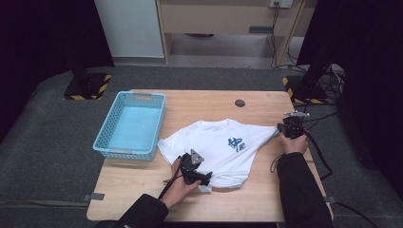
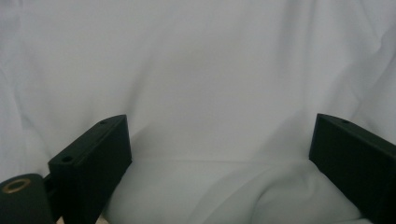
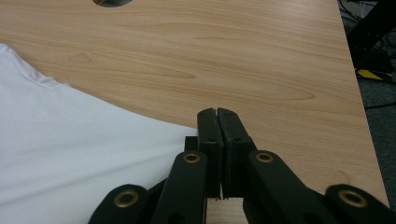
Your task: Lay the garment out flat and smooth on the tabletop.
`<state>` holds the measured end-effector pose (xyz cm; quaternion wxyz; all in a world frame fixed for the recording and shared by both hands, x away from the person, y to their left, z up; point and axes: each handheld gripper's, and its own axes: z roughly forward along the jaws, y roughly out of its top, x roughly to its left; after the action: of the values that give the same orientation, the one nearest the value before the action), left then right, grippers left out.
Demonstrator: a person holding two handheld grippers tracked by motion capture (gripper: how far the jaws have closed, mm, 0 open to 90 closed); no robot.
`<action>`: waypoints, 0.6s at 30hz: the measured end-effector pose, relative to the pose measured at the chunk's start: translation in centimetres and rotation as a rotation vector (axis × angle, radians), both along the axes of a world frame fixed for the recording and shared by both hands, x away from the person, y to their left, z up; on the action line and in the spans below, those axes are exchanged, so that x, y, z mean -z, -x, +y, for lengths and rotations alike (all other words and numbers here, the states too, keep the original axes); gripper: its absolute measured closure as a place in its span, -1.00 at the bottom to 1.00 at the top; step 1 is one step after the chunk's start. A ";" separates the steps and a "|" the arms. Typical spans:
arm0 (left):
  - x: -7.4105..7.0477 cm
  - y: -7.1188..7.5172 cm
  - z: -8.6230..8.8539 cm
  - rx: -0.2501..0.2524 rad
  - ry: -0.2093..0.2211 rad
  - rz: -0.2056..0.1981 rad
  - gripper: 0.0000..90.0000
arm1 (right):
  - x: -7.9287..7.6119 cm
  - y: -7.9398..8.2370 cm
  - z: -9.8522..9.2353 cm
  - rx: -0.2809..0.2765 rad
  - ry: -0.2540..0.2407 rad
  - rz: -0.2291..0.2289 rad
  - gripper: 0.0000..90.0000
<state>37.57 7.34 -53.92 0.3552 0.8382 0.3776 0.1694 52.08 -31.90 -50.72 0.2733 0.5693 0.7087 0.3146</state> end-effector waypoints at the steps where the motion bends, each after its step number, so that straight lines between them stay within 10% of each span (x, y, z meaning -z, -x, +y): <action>1: 0.0 0.0 0.0 -0.001 0.000 0.000 -0.90 | 0.0 0.1 0.2 0.003 0.006 -0.004 0.90; 10: -0.7 -0.2 1.0 -0.027 0.055 0.052 -0.61 | -0.6 0.9 2.4 -0.134 -0.153 0.003 0.35; 18: -1.8 -1.4 3.0 -0.163 0.044 0.018 -0.55 | -0.6 3.7 4.3 -0.220 -0.172 0.012 0.08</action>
<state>38.96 10.34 -52.10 0.3550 0.7982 0.4515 0.1817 48.36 -27.64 -50.15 0.1831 0.5113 0.7389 0.3989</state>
